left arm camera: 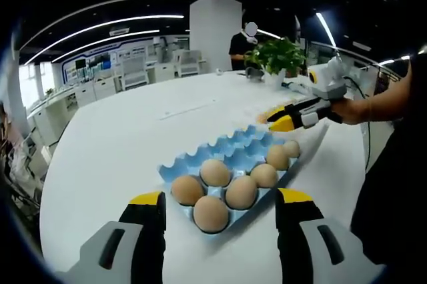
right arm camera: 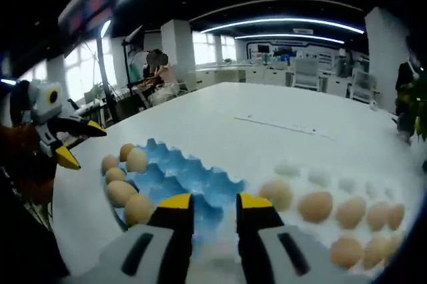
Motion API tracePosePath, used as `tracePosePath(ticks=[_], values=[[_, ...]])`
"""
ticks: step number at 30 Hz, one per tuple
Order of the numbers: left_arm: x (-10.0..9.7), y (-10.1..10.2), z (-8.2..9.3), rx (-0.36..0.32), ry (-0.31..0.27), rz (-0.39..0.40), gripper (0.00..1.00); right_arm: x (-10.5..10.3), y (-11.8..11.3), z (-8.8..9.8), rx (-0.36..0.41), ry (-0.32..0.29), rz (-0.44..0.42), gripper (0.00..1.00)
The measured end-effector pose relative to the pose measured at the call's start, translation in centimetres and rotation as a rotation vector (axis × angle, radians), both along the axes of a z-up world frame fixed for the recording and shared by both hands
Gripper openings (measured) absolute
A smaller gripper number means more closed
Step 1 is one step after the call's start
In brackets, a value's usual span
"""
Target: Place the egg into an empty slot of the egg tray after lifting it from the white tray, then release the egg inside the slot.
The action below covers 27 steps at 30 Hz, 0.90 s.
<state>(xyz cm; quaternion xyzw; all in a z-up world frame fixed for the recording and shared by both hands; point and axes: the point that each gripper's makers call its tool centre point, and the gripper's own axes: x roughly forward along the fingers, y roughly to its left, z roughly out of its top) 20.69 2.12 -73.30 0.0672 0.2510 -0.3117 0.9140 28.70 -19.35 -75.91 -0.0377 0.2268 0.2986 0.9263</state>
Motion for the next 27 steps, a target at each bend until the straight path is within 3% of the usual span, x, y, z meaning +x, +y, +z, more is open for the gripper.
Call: tracePosePath(ticks=[10, 21, 27], values=[[-0.1, -0.2, 0.1, 0.004, -0.002, -0.01, 0.67, 0.2, -9.7, 0.3, -0.024, -0.032, -0.265, 0.24], [-0.1, -0.3, 0.2, -0.001, -0.006, -0.016, 0.67, 0.1, -12.7, -0.6, -0.067, -0.019, -0.337, 0.24], [-0.1, -0.1, 0.1, 0.001, -0.001, -0.015, 0.67, -0.2, -13.2, -2.0, -0.117, -0.004, -0.323, 0.25]])
